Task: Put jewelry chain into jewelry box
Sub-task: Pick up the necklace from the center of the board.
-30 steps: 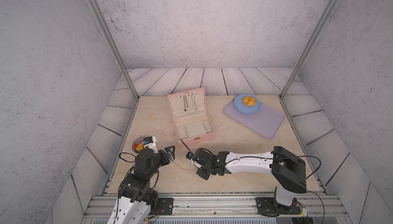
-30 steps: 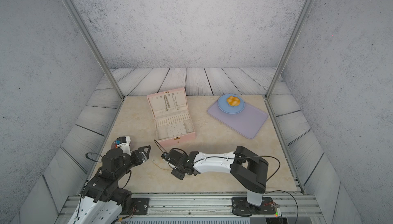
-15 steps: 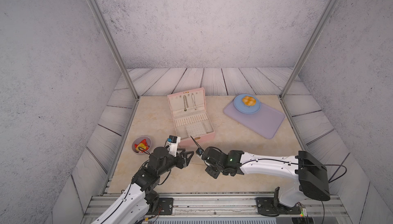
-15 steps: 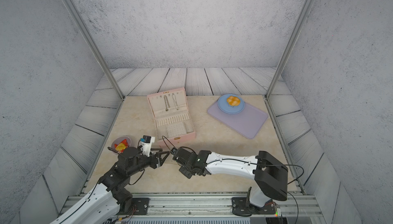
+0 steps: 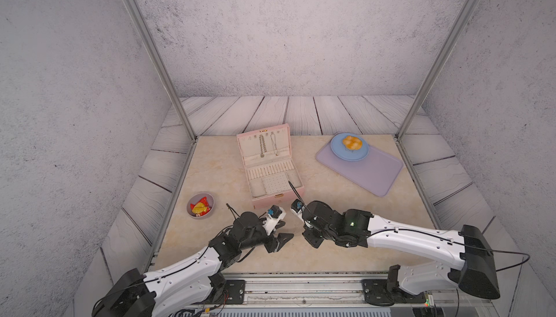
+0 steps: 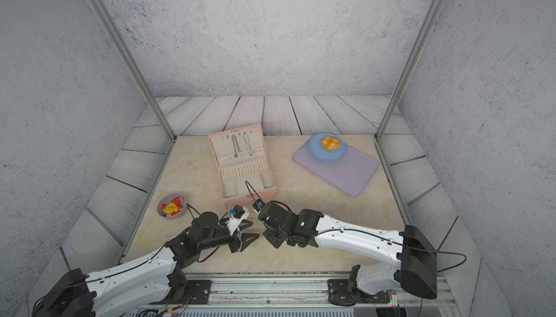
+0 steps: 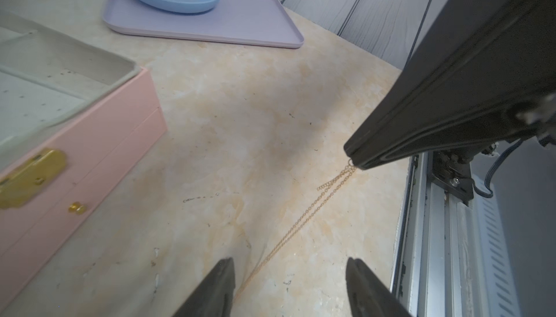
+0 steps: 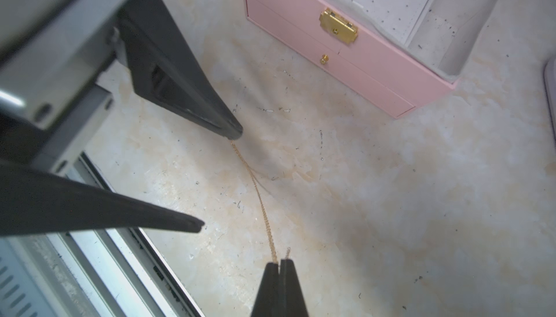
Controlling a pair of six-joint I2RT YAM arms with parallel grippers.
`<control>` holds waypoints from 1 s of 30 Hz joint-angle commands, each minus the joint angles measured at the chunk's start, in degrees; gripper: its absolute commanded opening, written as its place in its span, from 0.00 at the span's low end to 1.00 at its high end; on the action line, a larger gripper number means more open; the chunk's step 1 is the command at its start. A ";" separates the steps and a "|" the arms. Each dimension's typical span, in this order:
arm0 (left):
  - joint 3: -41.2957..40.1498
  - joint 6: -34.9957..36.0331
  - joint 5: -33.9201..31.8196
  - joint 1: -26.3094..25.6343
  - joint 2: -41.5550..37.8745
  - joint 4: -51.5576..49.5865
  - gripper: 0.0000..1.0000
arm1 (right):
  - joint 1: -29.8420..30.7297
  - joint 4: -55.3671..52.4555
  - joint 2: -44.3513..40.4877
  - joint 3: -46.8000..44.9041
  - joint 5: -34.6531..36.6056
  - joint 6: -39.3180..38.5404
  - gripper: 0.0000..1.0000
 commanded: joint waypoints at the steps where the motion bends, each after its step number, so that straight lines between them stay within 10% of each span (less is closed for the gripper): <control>1: 3.14 4.46 2.89 -1.06 5.34 7.82 0.65 | -0.16 -1.40 -2.57 -0.17 -0.27 1.16 0.00; 19: 7.62 1.51 11.15 -1.63 35.48 27.01 0.59 | -0.16 0.52 -7.43 0.02 0.82 1.89 0.00; 30: 9.57 2.61 11.37 -1.53 38.47 22.89 0.39 | -0.12 1.52 -10.15 0.16 3.87 0.86 0.00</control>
